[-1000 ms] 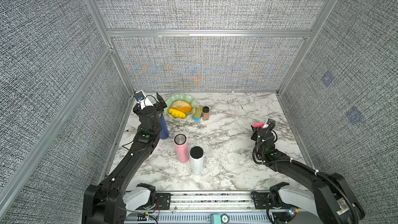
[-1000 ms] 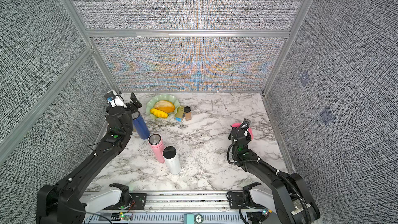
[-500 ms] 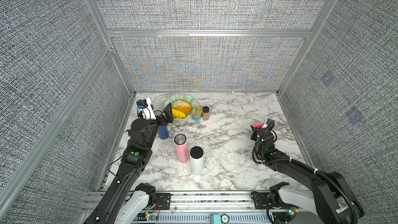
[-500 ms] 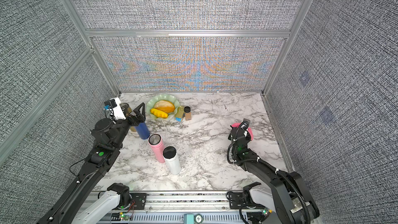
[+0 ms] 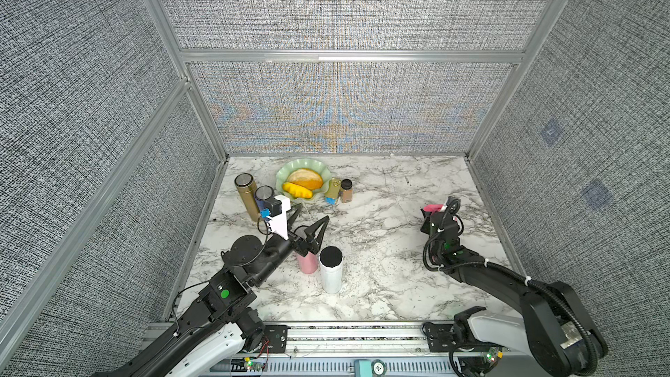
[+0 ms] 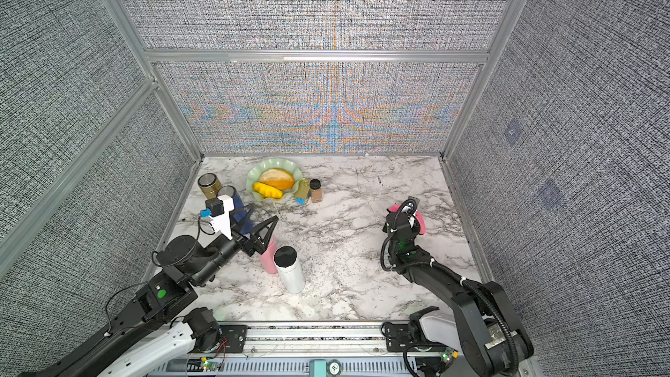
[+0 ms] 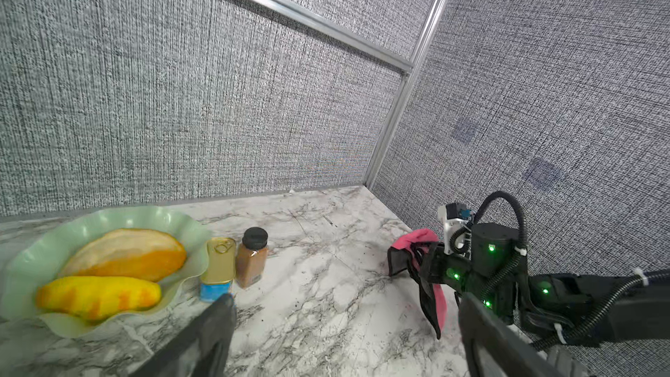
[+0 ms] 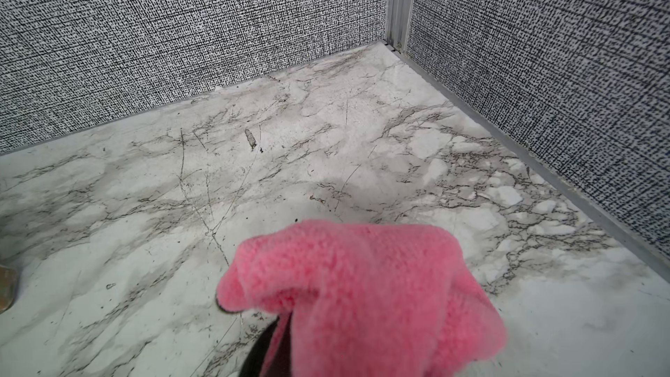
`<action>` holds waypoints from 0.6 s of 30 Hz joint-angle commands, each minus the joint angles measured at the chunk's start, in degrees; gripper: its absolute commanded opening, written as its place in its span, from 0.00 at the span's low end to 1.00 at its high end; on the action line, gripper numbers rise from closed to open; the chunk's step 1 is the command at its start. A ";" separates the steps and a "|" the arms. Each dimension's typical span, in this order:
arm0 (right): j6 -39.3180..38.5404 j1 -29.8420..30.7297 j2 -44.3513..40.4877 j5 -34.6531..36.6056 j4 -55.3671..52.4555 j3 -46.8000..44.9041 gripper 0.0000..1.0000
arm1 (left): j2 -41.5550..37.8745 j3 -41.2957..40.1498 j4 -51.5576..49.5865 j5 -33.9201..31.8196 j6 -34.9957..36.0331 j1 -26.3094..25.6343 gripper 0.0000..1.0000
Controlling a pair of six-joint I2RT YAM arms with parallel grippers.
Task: Wipe the surface of the thermos
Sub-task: Pick up the thermos from the center of the board.
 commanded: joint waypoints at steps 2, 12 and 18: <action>0.65 0.11 0.80 1.28 -0.28 0.83 0.00 | 4.27 1.04 -1.81 -9.32 -2.34 -7.82 0.88; 0.55 0.05 2.32 1.13 -1.15 2.29 0.00 | 13.71 6.83 -11.14 -37.12 -10.34 -30.09 0.86; 0.68 0.11 1.80 1.05 -1.01 1.79 0.00 | 15.76 7.45 -16.27 -40.00 -15.07 -32.15 0.86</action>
